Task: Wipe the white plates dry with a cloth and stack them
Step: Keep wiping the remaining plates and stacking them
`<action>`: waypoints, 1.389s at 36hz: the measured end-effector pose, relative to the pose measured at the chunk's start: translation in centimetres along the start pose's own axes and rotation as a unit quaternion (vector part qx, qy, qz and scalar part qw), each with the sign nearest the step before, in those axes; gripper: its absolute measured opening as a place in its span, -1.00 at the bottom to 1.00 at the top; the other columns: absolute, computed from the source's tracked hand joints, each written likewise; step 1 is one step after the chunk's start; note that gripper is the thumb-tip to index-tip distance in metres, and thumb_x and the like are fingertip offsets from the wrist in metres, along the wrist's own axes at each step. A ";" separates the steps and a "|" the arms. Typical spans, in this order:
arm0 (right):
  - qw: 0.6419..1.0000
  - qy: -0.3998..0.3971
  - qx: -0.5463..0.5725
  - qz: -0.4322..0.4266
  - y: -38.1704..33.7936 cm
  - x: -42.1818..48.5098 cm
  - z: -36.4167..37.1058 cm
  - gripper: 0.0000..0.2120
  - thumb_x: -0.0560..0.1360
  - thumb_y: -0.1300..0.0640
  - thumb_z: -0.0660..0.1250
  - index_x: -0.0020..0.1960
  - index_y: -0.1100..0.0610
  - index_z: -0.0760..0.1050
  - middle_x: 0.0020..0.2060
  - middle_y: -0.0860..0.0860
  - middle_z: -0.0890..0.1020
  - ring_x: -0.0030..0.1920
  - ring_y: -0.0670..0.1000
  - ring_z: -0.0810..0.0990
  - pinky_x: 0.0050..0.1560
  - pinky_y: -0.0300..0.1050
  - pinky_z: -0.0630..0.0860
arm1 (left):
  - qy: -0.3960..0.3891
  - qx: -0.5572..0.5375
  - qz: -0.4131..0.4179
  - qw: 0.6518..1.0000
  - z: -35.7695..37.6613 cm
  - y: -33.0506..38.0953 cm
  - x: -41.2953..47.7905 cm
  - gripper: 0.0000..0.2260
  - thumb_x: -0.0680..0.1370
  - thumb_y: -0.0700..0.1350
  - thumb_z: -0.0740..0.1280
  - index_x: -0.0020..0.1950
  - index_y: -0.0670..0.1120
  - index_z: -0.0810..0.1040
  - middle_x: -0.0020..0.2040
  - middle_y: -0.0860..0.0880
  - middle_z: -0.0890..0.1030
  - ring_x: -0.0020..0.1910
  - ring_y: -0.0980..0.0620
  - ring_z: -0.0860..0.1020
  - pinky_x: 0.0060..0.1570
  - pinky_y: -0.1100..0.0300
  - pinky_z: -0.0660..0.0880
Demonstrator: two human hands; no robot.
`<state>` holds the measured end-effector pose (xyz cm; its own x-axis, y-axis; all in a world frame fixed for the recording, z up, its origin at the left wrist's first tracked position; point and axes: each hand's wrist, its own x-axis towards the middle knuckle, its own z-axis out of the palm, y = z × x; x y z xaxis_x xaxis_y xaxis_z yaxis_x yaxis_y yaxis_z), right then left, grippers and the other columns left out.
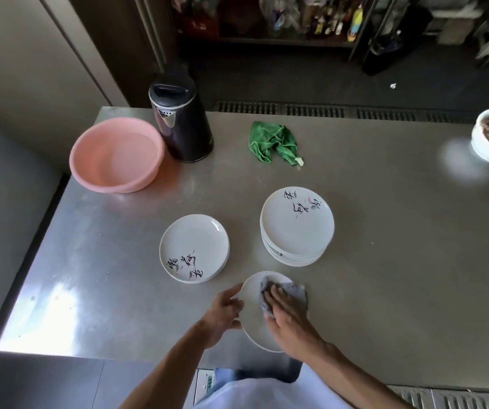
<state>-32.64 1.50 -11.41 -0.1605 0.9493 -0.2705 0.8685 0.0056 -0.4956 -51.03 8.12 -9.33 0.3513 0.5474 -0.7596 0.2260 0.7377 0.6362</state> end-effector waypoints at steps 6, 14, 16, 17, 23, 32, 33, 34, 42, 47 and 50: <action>0.991 -0.096 -0.028 -0.088 1.9 -1.7 0.9 -0.51 0.69 0.01 0.00 0.61 0.06 0.14 0.60 -0.02 0.03 0.60 -0.02 -0.07 0.54 -0.04 -0.34 | 0.014 -0.031 -0.023 0.999 2.9 -0.6 1.1 -0.50 0.62 -0.43 0.06 0.35 -0.03 0.58 0.17 -0.25 0.68 0.02 -0.13 0.67 0.07 -0.10 0.65; 0.984 -0.132 -0.026 -0.118 6.4 -4.6 -1.0 -0.52 0.66 0.02 0.03 0.55 0.08 0.29 0.59 -0.06 0.10 0.59 -0.12 -0.01 0.57 -0.22 -0.16 | 0.039 -0.007 -0.032 0.999 3.1 -0.9 2.2 -0.48 0.63 -0.40 0.04 0.31 0.09 0.59 0.00 -0.10 0.70 -0.11 -0.06 0.65 0.02 -0.05 0.63; 0.990 -0.110 -0.029 -0.078 6.8 -4.3 -0.6 -0.50 0.65 0.05 0.06 0.57 0.11 0.24 0.60 -0.02 0.07 0.60 -0.06 -0.02 0.54 -0.27 -0.23 | 0.037 0.000 -0.026 0.999 3.1 -0.6 2.1 -0.47 0.64 -0.41 0.03 0.30 0.10 0.59 -0.01 -0.09 0.68 -0.09 -0.06 0.64 0.08 -0.10 0.62; 0.994 -0.096 -0.027 -0.049 6.8 -3.7 -0.3 -0.49 0.66 0.04 0.05 0.58 0.13 0.21 0.61 0.03 0.04 0.61 -0.03 -0.05 0.51 -0.31 -0.29 | 0.033 0.004 -0.020 0.999 3.2 -0.4 2.0 -0.46 0.63 -0.42 0.02 0.32 0.08 0.59 0.02 -0.10 0.67 -0.05 -0.08 0.63 0.13 -0.16 0.60; 0.993 -0.088 0.001 0.079 4.0 1.5 0.9 -0.49 0.71 0.06 -0.03 0.61 0.20 0.06 0.61 0.17 -0.04 0.61 0.11 -0.11 0.55 -0.08 -0.24 | 0.028 0.011 0.003 1.000 3.8 0.2 1.7 -0.47 0.65 -0.40 -0.01 0.38 0.05 0.55 0.08 -0.17 0.66 0.02 -0.11 0.62 0.14 -0.20 0.59; 0.979 -0.105 -0.005 -0.174 2.8 -1.1 -0.4 -0.54 0.69 0.03 0.01 0.57 0.08 0.25 0.58 -0.01 0.20 0.60 -0.06 0.05 0.58 -0.17 -0.15 | 0.083 -0.020 -0.041 0.996 3.0 -0.3 2.0 -0.46 0.61 -0.42 0.00 0.31 0.02 0.61 0.12 -0.19 0.70 0.04 -0.15 0.67 0.04 -0.16 0.66; 0.977 -0.106 -0.006 -0.184 3.0 -1.5 -0.8 -0.54 0.69 0.03 0.01 0.56 0.06 0.28 0.57 -0.03 0.23 0.59 -0.08 0.07 0.58 -0.17 -0.12 | 0.084 -0.024 -0.045 0.995 2.9 -0.3 2.0 -0.46 0.62 -0.42 0.00 0.33 0.01 0.60 0.12 -0.20 0.69 0.03 -0.15 0.68 -0.03 -0.11 0.69; 0.976 -0.108 -0.009 -0.191 3.4 -1.9 -1.1 -0.54 0.68 0.02 0.01 0.54 0.06 0.32 0.56 -0.04 0.24 0.58 -0.10 0.09 0.58 -0.18 -0.10 | 0.083 -0.028 -0.048 0.995 2.8 -0.3 2.0 -0.48 0.64 -0.40 0.00 0.34 0.01 0.59 0.13 -0.20 0.68 0.02 -0.15 0.68 -0.12 -0.04 0.69; 0.991 -0.044 -0.062 -0.111 5.7 -1.8 -1.1 -0.58 0.58 0.07 0.17 0.38 0.17 0.53 0.44 0.09 0.45 0.48 0.02 0.37 0.51 -0.02 0.28 | 0.084 -0.025 -0.023 0.996 3.2 0.1 1.6 -0.57 0.70 -0.34 0.03 0.34 0.03 0.55 0.11 -0.16 0.66 -0.01 -0.09 0.63 -0.07 -0.03 0.67; 0.996 -0.025 0.041 0.074 3.0 1.3 0.4 -0.52 0.70 0.10 0.05 0.57 0.24 0.18 0.59 0.18 0.13 0.61 0.10 0.04 0.58 -0.10 -0.15 | 0.062 0.002 0.001 0.998 4.3 0.6 0.5 -0.52 0.66 -0.38 0.01 0.31 0.04 0.57 0.05 -0.16 0.67 -0.04 -0.10 0.63 0.04 -0.12 0.63; 0.987 -0.010 0.151 0.052 0.6 2.3 1.5 -0.50 0.71 0.08 0.04 0.62 0.14 0.05 0.60 -0.01 -0.08 0.59 -0.06 -0.18 0.50 -0.28 -0.33 | 0.047 0.011 0.010 0.999 4.6 0.5 0.0 -0.51 0.62 -0.42 0.04 0.32 -0.02 0.59 0.11 -0.18 0.70 0.05 -0.12 0.67 -0.03 -0.04 0.67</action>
<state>-33.21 3.20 -13.54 -0.0900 0.9331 -0.3483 0.7018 -0.1887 -0.6870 -46.73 6.64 -8.37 0.2695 0.5969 -0.7557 0.2395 0.7186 0.6529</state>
